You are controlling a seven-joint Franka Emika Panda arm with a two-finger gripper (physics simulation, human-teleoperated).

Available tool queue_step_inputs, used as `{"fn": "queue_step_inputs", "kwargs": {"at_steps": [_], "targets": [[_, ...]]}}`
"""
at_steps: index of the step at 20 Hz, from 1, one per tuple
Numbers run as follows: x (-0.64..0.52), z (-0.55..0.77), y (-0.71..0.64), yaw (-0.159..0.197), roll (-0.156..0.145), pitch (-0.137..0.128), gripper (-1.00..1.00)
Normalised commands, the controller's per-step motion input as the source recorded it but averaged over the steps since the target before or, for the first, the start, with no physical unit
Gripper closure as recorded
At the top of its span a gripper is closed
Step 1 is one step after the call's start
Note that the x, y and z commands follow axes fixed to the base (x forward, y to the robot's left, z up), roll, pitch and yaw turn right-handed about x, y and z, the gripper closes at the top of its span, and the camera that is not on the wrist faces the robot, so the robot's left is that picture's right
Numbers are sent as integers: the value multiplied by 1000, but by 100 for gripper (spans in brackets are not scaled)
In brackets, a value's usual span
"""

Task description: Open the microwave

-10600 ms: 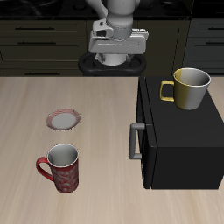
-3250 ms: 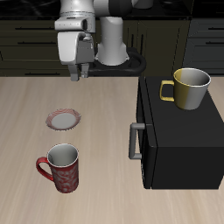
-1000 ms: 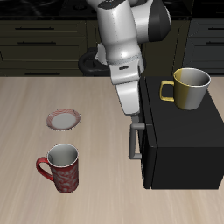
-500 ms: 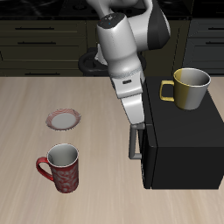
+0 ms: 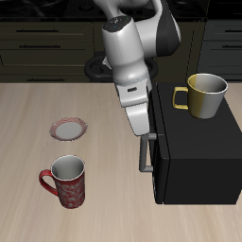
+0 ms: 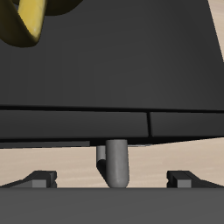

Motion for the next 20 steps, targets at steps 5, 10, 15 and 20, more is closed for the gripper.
{"fn": "queue_step_inputs", "kwargs": {"at_steps": [5, 10, 15, 20], "targets": [[89, 49, -58, -25, -16, -18, -100], [64, 38, 60, -17, 16, -7, -100], [55, -105, 101, 2, 8, 6, -100], [59, -341, 218, -31, 21, 55, -100]]}}
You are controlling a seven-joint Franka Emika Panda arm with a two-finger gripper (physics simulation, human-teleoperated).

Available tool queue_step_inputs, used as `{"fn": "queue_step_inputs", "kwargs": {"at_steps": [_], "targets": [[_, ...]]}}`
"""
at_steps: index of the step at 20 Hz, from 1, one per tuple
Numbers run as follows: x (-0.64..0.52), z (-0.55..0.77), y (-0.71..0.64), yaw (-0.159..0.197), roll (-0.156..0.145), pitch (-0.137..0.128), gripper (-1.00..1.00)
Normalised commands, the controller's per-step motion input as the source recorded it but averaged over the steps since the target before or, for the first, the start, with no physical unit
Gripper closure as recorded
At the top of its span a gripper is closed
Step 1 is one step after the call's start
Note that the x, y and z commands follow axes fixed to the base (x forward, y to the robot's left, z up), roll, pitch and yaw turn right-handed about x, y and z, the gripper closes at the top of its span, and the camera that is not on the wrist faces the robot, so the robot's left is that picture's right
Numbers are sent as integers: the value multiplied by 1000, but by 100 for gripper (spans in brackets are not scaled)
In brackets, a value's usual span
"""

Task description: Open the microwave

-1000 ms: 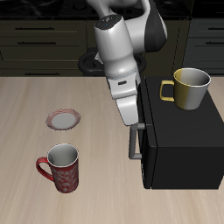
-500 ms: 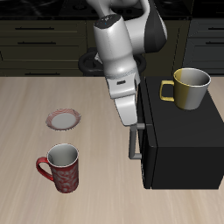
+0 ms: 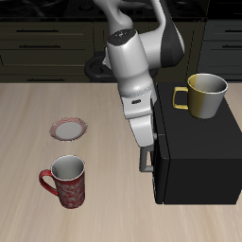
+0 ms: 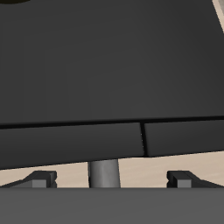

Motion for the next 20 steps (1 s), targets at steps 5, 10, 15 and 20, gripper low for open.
{"fn": "queue_step_inputs", "kwargs": {"at_steps": [5, 10, 15, 20], "targets": [[9, -401, 244, -62, 2, 48, 100], [-25, -196, 163, -42, 30, 36, 100], [-67, 169, 118, -21, 16, -52, 100], [-58, 235, 63, -6, 9, -53, 100]]}}
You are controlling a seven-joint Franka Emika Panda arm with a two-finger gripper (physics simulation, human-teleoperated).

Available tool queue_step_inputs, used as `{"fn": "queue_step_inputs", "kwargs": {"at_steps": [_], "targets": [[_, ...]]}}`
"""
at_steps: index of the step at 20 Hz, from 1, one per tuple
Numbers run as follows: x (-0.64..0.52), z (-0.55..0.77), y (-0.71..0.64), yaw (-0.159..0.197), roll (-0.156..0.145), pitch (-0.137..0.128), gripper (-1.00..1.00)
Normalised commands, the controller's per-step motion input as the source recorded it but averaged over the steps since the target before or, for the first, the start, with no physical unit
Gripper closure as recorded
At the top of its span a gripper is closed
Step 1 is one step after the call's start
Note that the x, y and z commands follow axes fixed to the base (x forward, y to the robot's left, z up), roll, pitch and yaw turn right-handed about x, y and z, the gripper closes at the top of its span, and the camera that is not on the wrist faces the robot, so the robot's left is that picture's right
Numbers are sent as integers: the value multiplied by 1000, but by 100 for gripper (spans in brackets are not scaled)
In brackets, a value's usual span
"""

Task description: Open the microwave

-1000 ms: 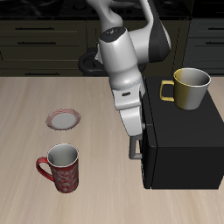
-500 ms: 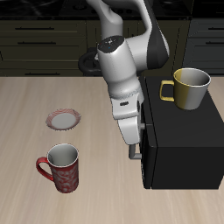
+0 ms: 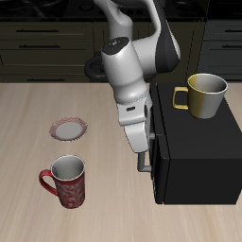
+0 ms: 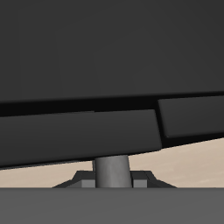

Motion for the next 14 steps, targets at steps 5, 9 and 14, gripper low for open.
{"fn": "queue_step_inputs", "kwargs": {"at_steps": [5, 9, 14], "targets": [[-33, 329, -26, -114, -14, -69, 100], [12, 89, -159, -114, -56, -55, 100], [-68, 12, -193, -99, -67, -18, 100]]}}
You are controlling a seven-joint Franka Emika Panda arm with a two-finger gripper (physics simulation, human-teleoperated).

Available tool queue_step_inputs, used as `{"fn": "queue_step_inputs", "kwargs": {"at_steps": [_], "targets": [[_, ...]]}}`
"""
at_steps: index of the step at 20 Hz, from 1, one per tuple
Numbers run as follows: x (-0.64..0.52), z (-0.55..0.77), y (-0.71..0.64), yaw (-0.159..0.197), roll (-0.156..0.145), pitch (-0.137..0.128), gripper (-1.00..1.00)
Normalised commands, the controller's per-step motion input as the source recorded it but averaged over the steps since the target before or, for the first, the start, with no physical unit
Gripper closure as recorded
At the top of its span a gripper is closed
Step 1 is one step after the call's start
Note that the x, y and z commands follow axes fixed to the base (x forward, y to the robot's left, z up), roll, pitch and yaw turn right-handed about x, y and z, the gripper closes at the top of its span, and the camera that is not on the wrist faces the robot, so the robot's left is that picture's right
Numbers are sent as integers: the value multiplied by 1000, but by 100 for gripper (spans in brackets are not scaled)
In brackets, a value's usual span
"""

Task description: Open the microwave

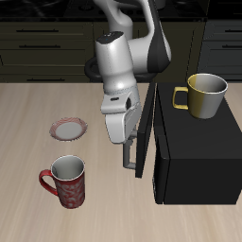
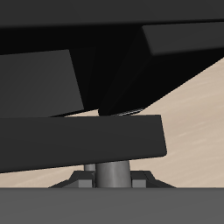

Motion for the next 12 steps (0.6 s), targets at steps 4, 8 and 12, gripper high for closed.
{"fn": "queue_step_inputs", "kwargs": {"at_steps": [4, 8, 12], "targets": [[-152, 176, -213, -147, -95, -59, 100], [-189, 123, -96, -89, -10, -49, 100], [-185, 185, -173, -90, -40, -86, 100]]}}
